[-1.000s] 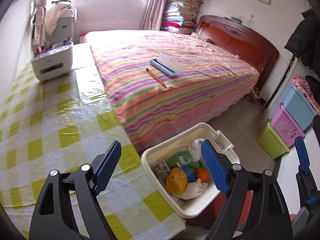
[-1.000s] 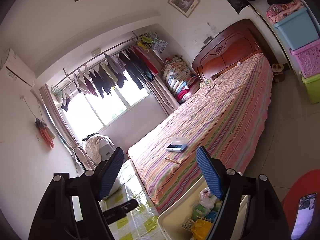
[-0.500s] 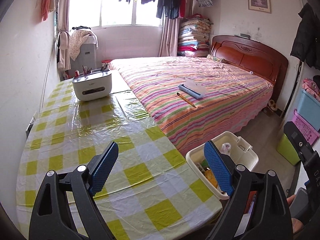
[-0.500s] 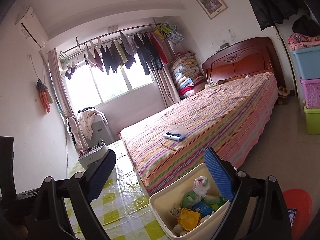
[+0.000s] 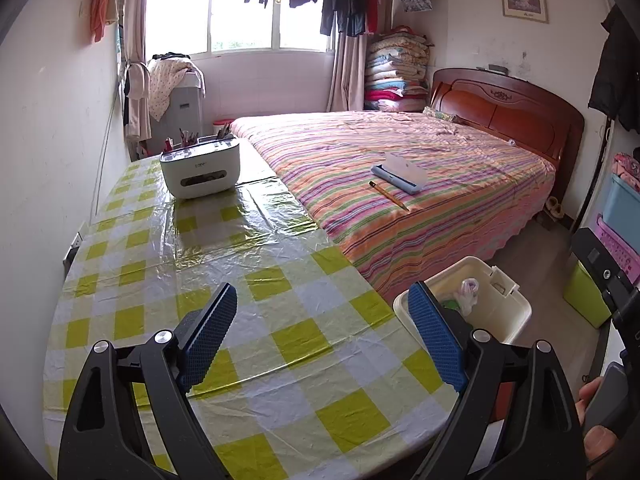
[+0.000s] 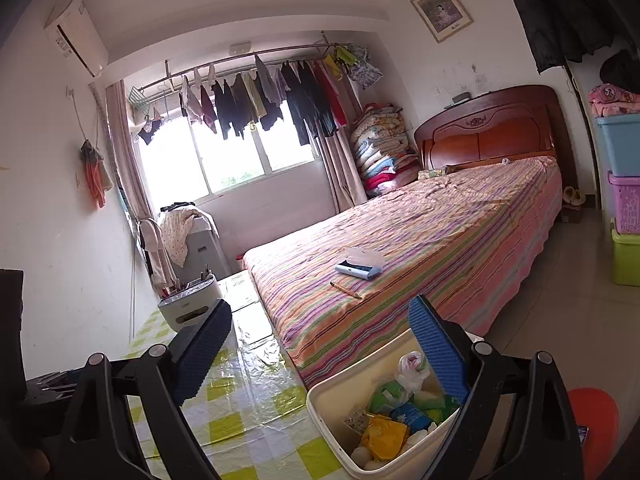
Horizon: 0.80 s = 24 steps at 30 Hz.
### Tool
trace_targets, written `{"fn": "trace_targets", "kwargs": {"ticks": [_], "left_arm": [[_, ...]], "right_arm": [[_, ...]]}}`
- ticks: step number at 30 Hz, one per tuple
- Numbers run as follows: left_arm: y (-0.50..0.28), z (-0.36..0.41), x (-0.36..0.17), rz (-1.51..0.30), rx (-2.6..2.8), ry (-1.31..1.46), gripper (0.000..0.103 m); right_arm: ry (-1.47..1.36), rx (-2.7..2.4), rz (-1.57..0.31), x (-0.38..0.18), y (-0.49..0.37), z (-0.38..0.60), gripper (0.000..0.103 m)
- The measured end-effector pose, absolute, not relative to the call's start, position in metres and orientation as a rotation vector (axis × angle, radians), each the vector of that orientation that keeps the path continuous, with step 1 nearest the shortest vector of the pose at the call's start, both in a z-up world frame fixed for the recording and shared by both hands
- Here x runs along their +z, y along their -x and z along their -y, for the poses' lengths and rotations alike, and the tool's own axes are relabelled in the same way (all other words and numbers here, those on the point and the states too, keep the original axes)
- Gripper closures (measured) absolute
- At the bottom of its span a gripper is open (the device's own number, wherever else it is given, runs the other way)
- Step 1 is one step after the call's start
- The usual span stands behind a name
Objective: Collect trash
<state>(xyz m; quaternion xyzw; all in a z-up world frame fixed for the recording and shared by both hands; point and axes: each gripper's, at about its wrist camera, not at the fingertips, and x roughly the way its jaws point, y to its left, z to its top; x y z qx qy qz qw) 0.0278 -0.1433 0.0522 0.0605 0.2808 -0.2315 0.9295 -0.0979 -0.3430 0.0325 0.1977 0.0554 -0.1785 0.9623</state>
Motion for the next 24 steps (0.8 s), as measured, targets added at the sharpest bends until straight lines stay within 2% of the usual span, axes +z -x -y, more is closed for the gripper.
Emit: {"fn": "trace_targets", "kwargs": {"ticks": [20,22,24], "left_arm": [[-0.023,0.154,0.044,-0.581,-0.48,-0.186,0.017],[-0.023,0.155,0.044,-0.583,-0.478,-0.19,0.015],[-0.023,0.156,0.044,-0.577,-0.471,-0.195,0.009]], "right_arm": [[-0.417,-0.36,-0.121,0.03,0.097,0.345,0.015],[-0.419,-0.362,-0.122,0.029,0.097,0.346,0.015],[-0.419,-0.362,-0.12,0.028,0.097,0.346,0.015]]}}
